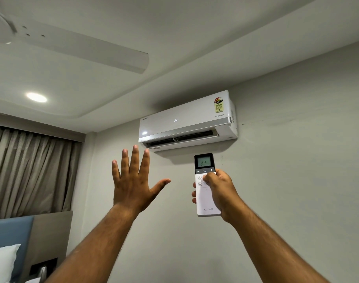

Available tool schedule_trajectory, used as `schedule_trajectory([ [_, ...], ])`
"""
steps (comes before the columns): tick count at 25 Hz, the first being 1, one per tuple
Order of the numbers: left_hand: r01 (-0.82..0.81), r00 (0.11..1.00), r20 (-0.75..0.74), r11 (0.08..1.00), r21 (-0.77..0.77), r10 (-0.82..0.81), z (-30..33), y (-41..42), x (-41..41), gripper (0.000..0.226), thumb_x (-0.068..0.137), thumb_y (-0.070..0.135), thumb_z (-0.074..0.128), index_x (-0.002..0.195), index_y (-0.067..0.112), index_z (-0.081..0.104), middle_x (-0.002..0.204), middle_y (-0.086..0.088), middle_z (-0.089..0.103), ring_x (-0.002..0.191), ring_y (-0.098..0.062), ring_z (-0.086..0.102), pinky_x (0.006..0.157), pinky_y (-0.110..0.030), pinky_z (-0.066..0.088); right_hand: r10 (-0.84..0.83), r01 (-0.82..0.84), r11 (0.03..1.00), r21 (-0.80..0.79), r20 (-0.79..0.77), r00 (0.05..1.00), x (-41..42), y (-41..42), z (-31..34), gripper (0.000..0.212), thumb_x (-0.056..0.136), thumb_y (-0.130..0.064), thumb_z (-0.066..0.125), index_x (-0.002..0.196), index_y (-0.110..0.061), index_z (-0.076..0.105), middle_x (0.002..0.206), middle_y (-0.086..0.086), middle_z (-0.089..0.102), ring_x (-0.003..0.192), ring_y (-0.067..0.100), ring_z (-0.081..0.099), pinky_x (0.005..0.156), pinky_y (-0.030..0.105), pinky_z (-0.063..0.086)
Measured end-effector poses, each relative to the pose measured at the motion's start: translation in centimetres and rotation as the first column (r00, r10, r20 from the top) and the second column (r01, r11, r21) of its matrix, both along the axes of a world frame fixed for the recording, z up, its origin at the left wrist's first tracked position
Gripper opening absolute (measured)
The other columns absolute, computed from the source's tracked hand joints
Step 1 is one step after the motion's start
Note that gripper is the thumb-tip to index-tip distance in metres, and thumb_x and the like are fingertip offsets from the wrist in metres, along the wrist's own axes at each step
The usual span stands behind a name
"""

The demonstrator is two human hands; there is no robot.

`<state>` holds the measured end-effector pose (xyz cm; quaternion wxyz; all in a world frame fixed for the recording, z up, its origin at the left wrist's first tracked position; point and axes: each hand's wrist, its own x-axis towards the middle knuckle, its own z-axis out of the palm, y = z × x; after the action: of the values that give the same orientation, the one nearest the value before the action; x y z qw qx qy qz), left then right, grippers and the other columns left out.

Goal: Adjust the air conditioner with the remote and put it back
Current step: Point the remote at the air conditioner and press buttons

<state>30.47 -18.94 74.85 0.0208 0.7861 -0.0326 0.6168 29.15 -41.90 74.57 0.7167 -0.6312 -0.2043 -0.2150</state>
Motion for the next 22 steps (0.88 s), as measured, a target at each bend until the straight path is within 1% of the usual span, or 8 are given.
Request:
schedule_trajectory([
  [5, 0.001, 1.000, -0.007, 1.000, -0.012, -0.002, -0.3, 0.0, 0.2, 0.102, 0.071, 0.087, 0.009, 0.149, 0.022, 0.002, 0.159, -0.011, -0.002, 0.146, -0.034, -0.004, 0.115, -0.058, -0.001, -0.041, 0.040, 0.999, -0.026, -0.034, 0.999, 0.5, 0.5, -0.5, 0.015, 0.093, -0.021, 0.047, 0.106, -0.016, 0.052, 0.100, 0.019, 0.072, 0.072, 0.031, 0.071, 0.063, 0.039, 0.059],
  [8, 0.052, 0.997, -0.045, 0.995, -0.085, -0.056, -0.7, -0.1, 0.3, 0.099, 0.073, 0.084, 0.010, 0.150, 0.023, 0.001, 0.160, -0.008, -0.006, 0.147, -0.031, -0.007, 0.115, -0.053, -0.002, -0.045, 0.042, 0.998, -0.049, -0.068, 0.997, 0.6, 1.4, -0.8, 0.014, 0.090, -0.023, 0.047, 0.101, -0.017, 0.052, 0.104, 0.019, 0.072, 0.075, 0.030, 0.064, 0.061, 0.031, 0.053],
  [11, 0.164, 0.975, -0.115, 0.965, -0.206, -0.191, -1.4, -0.4, 0.0, 0.087, 0.082, 0.076, 0.024, 0.148, 0.021, 0.022, 0.161, -0.010, 0.010, 0.147, -0.030, 0.009, 0.116, -0.052, 0.016, -0.010, 0.007, 0.999, -0.038, -0.079, 0.997, 0.7, 3.3, -1.6, 0.016, 0.089, -0.024, 0.046, 0.102, -0.018, 0.052, 0.105, 0.018, 0.072, 0.075, 0.029, 0.064, 0.059, 0.030, 0.053],
  [14, 0.255, 0.935, -0.173, 0.926, -0.278, -0.309, -3.3, 0.8, -0.7, 0.062, 0.089, 0.061, 0.041, 0.134, 0.019, 0.049, 0.148, -0.009, 0.043, 0.132, -0.026, 0.043, 0.103, -0.044, 0.039, 0.056, -0.060, 0.998, -0.033, -0.114, 0.992, 0.7, 6.2, -3.1, 0.016, 0.089, -0.023, 0.047, 0.103, -0.018, 0.054, 0.097, 0.011, 0.070, 0.075, 0.026, 0.062, 0.061, 0.031, 0.050],
  [16, 0.361, 0.854, -0.205, 0.829, -0.426, -0.478, -4.8, 2.0, -1.8, 0.042, 0.091, 0.052, 0.048, 0.115, 0.023, 0.064, 0.125, -0.003, 0.064, 0.100, -0.016, 0.063, 0.086, -0.033, 0.049, 0.105, -0.112, 0.993, -0.045, -0.140, 0.985, 0.7, 8.6, -4.3, 0.018, 0.090, -0.023, 0.047, 0.105, -0.019, 0.055, 0.092, 0.007, 0.066, 0.075, 0.025, 0.061, 0.062, 0.030, 0.048],
  [18, 0.414, 0.730, -0.217, 0.671, -0.615, -0.649, -6.5, 3.3, -3.5, 0.023, 0.092, 0.047, 0.050, 0.097, 0.033, 0.067, 0.103, 0.004, 0.072, 0.075, -0.010, 0.068, 0.070, -0.031, 0.054, 0.163, -0.173, 0.984, -0.052, -0.166, 0.973, 0.5, 11.5, -5.7, 0.021, 0.091, -0.024, 0.047, 0.110, -0.020, 0.054, 0.095, 0.006, 0.066, 0.080, 0.025, 0.062, 0.066, 0.032, 0.050],
  [20, 0.394, 0.654, -0.202, 0.556, -0.732, -0.729, -8.3, 4.8, -5.0, 0.018, 0.094, 0.041, 0.051, 0.091, 0.037, 0.068, 0.091, 0.005, 0.073, 0.068, -0.015, 0.070, 0.058, -0.029, 0.056, 0.231, -0.248, 0.967, -0.060, -0.205, 0.951, 0.1, 14.6, -7.4, 0.024, 0.093, -0.025, 0.047, 0.116, -0.021, 0.054, 0.102, 0.008, 0.068, 0.087, 0.029, 0.066, 0.076, 0.039, 0.056],
  [22, 0.353, 0.662, -0.157, 0.490, -0.797, -0.733, -10.2, 6.6, -6.7, 0.019, 0.095, 0.034, 0.052, 0.088, 0.036, 0.070, 0.084, 0.003, 0.074, 0.066, -0.016, 0.071, 0.049, -0.024, 0.053, 0.313, -0.334, 0.942, -0.045, -0.246, 0.917, -0.4, 17.5, -9.2, 0.019, 0.094, -0.024, 0.045, 0.110, -0.023, 0.055, 0.100, 0.009, 0.069, 0.085, 0.028, 0.067, 0.078, 0.040, 0.058],
])
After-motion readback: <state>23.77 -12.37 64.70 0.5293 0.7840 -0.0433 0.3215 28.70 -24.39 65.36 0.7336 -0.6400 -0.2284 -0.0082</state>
